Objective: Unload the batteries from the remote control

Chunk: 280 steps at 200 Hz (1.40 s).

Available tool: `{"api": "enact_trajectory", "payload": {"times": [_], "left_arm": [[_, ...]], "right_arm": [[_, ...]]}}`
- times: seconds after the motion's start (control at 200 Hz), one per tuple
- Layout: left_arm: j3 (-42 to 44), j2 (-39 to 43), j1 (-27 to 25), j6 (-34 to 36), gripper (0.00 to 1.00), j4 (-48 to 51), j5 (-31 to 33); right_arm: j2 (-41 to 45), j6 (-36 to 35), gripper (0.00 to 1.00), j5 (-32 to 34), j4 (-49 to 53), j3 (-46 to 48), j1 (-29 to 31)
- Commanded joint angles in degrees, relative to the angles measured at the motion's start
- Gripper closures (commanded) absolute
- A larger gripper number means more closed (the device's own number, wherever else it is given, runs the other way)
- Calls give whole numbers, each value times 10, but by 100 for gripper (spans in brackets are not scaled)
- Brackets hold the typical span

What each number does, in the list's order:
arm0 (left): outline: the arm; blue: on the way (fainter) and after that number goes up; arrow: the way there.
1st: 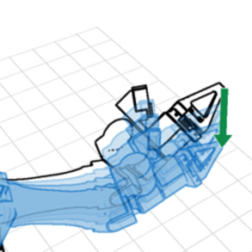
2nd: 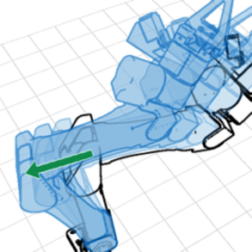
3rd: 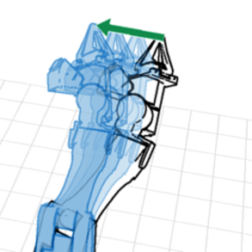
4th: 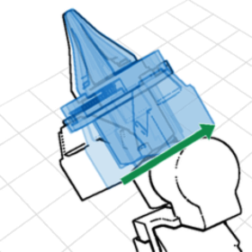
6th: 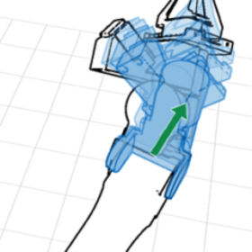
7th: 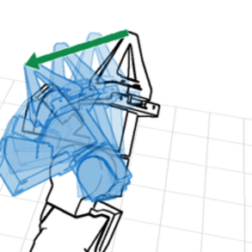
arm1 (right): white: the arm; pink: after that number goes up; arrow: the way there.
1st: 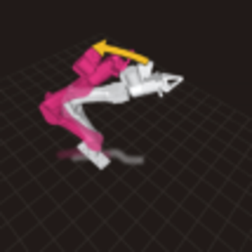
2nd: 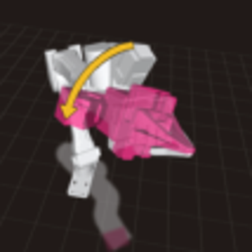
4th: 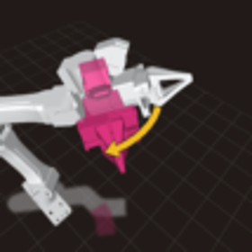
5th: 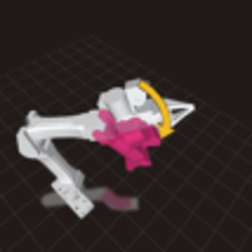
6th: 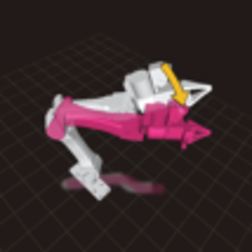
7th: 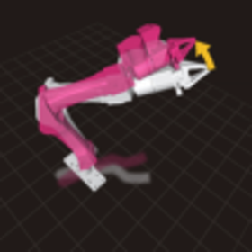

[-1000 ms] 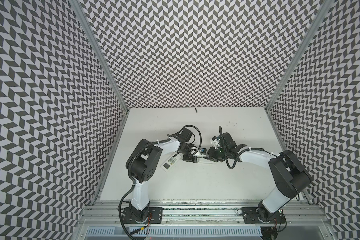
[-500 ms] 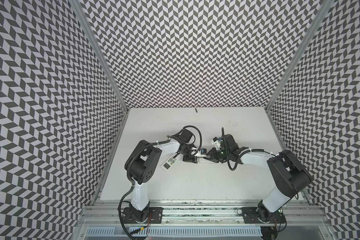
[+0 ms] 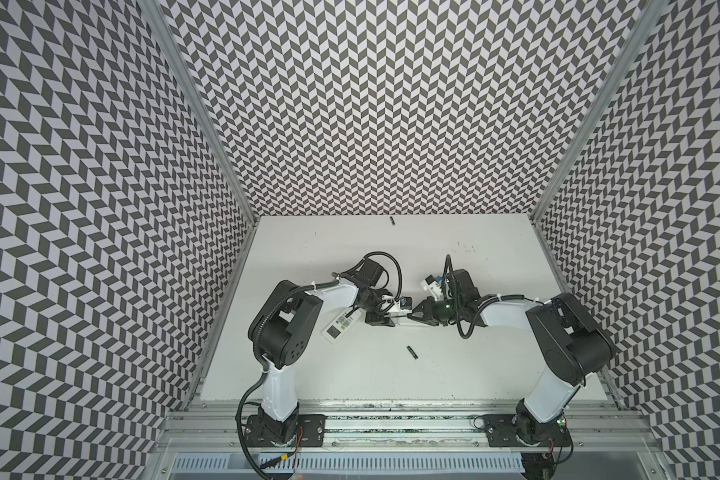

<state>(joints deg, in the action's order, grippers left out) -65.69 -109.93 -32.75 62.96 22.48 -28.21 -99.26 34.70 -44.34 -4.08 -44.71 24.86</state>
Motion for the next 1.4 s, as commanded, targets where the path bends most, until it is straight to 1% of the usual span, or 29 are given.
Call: {"api": "enact_trajectory", "payload": {"times": [0.0,0.075,0.145,0.155,0.17,0.18,0.185,0.19,0.21,0.265,0.311,0.356,0.411,0.501,0.606,0.701,0.796,0.957,1.062,1.162,1.332,1.397], "left_arm": [[12,7,2,-2,40,22,2],[4,21,6,-7,35,36,-11],[0,43,10,-8,31,53,-23],[0,47,10,-8,29,55,-24],[0,53,10,-8,22,56,-25],[1,58,10,-8,15,57,-26],[2,59,10,-8,8,58,-27],[2,61,10,-8,4,58,-27],[3,70,9,-7,1,61,-30],[8,92,5,-10,0,67,-32],[8,107,-5,-18,1,77,-30],[10,125,-22,-20,0,92,-31],[25,149,-49,-23,0,94,-32],[62,176,-109,-40,0,69,-14],[77,173,-166,-44,0,62,4],[79,150,-195,-46,0,57,7],[80,130,-217,-48,0,55,13],[100,112,-236,-51,6,35,21],[90,94,-240,-64,14,28,29],[83,83,-240,-72,20,18,33],[82,69,-240,-70,35,10,51],[82,61,-240,-70,42,10,54]], "right_arm": [[22,-8,100,18,33,9,-9],[50,-8,100,12,41,4,-20],[95,-11,100,5,50,3,-34],[102,-12,100,5,52,3,-37],[113,-14,100,4,58,3,-41],[120,-15,100,4,61,3,-44],[124,-16,100,5,63,3,-45],[127,-17,100,5,66,3,-47],[141,-23,100,6,78,3,-52],[179,-47,100,13,129,-2,-68],[210,-72,100,33,189,-5,-76],[244,-90,100,59,242,0,-79],[294,-94,100,88,278,22,-85],[371,-74,100,124,300,64,-104],[430,-76,100,153,315,74,-138],[457,-79,100,151,312,73,-159],[458,-91,100,144,313,70,-167],[442,-116,100,138,322,67,-177],[426,-130,100,121,324,67,-185],[423,-128,100,116,317,70,-186],[433,-125,100,120,308,79,-187],[437,-124,100,118,302,82,-187]]}}
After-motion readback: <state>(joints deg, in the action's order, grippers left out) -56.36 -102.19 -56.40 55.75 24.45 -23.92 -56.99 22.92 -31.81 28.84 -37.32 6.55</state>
